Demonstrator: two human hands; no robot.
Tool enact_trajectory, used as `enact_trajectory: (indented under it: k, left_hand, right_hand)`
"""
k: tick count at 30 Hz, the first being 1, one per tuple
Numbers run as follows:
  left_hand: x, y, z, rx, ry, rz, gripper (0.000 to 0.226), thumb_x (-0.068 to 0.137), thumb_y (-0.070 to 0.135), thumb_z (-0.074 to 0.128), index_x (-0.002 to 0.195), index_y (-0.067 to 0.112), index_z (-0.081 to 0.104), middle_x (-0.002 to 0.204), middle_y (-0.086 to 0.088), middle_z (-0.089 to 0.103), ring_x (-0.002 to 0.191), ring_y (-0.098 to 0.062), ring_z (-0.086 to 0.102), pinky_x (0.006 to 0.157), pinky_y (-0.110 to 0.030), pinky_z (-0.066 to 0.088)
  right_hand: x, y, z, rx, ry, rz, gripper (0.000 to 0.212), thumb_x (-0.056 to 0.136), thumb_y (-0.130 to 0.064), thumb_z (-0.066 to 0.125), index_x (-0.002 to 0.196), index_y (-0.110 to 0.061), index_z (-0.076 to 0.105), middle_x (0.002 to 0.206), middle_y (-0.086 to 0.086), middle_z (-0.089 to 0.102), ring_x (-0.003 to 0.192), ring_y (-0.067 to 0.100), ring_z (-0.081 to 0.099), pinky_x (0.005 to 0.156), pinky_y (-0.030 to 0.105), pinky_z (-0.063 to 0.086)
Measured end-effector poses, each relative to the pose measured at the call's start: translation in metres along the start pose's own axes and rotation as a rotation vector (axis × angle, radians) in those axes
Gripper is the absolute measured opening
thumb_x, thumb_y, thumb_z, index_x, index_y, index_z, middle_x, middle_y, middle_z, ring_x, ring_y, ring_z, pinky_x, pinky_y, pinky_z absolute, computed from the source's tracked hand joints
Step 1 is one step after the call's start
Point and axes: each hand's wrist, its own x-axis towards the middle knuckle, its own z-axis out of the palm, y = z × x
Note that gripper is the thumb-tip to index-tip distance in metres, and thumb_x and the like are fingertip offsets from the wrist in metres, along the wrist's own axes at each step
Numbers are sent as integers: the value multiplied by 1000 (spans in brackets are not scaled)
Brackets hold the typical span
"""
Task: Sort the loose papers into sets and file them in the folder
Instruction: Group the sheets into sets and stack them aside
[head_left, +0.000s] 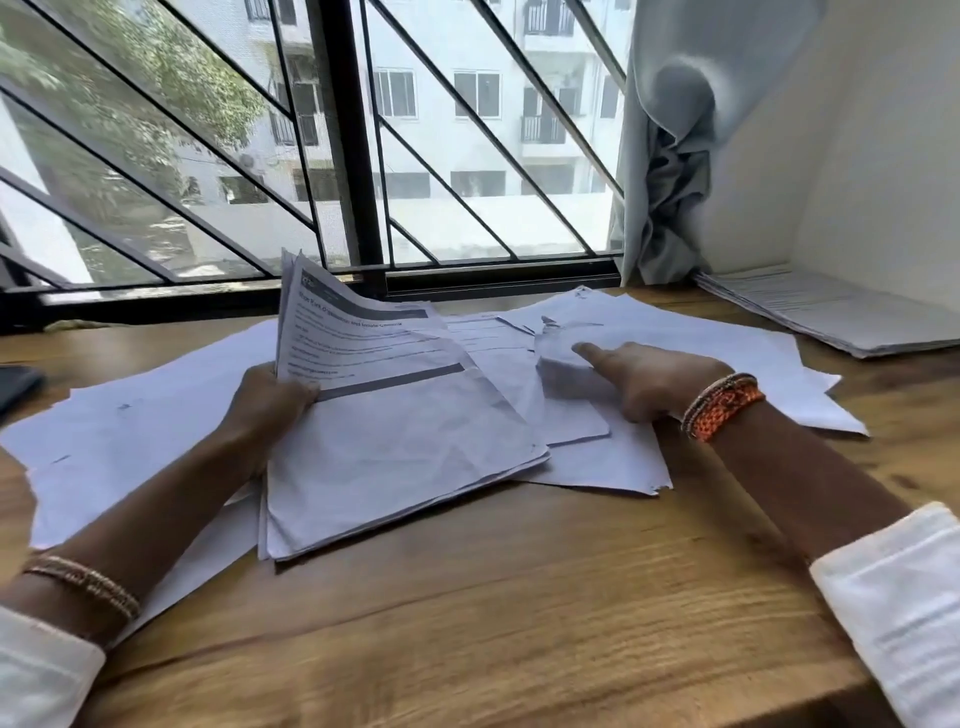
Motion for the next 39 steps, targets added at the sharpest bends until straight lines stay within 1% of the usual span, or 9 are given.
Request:
enact_trajectory:
  k: [5,9,12,14,17,19,23,29,39]
  left_hand:
    - [-4,0,0,-13,-5,14,30,90,1,52,119,4,60,115,-17,63,102,-37,61,89,-46,51]
    - [-4,2,-1,-35,-5,-1,31,91,-1,51,121,4,59,112,-14,61,101,-35,60,86,-41,51]
    - [-6,4,-2,-37,-11,-4,32,91,0,51,121,5,60,115,-14,62,104,-36,60,90,-44,51]
    - [-7,3,-3,-40,-22,-10,33,90,1,51,122,7,60,119,-14,63,105,-35,60,93,-47,51]
    - [-7,4,-5,-64,-24,-28,34,90,1,51,121,7,61,118,-15,64,103,-35,62,92,-46,52]
    - [-7,4,-5,-90,-23,-41,34,90,0,51,121,6,60,115,-15,64,102,-35,61,88,-41,52]
    - [-4,3,-5,-128,-31,-45,29,90,1,52,117,9,61,112,-14,64,98,-32,62,83,-39,52]
    - [3,-2,-3,-151,-48,-28,23,91,0,52,106,14,61,107,-13,66,92,-30,64,79,-36,52]
    - [5,-5,-1,-206,-58,-16,23,92,-2,51,108,11,61,104,-15,67,92,-34,65,79,-39,52]
  right_hand:
    - [-2,-3,-16,-60,424,-64,87,83,-9,59,152,-27,9,126,12,57,106,35,57,82,38,47]
    - [-19,-19,-68,846,438,-327,87,81,3,66,150,-24,21,107,10,65,86,21,67,67,29,58]
    - [-21,-25,-100,1221,494,-484,75,80,7,66,142,-17,31,106,16,68,87,23,71,71,31,58]
    - [-9,-30,-107,1230,517,-503,76,78,5,70,141,-13,31,107,15,68,88,21,71,74,29,57]
    - [16,-42,-93,1167,361,-491,82,74,11,71,143,-9,31,108,11,67,88,13,70,71,22,56]
    - [35,-46,-72,1163,252,-484,64,74,15,68,132,-4,46,105,10,66,85,10,69,70,20,56]
    - [65,-39,-33,1272,193,-366,28,75,9,71,99,-4,67,94,8,73,90,26,68,75,27,58]
    - [65,-24,-19,1365,43,-311,26,79,-2,72,104,-5,68,101,15,73,84,25,70,77,32,59]
    - [60,-32,-22,1407,34,-366,26,81,2,69,104,-8,69,104,16,71,89,26,70,83,34,58]
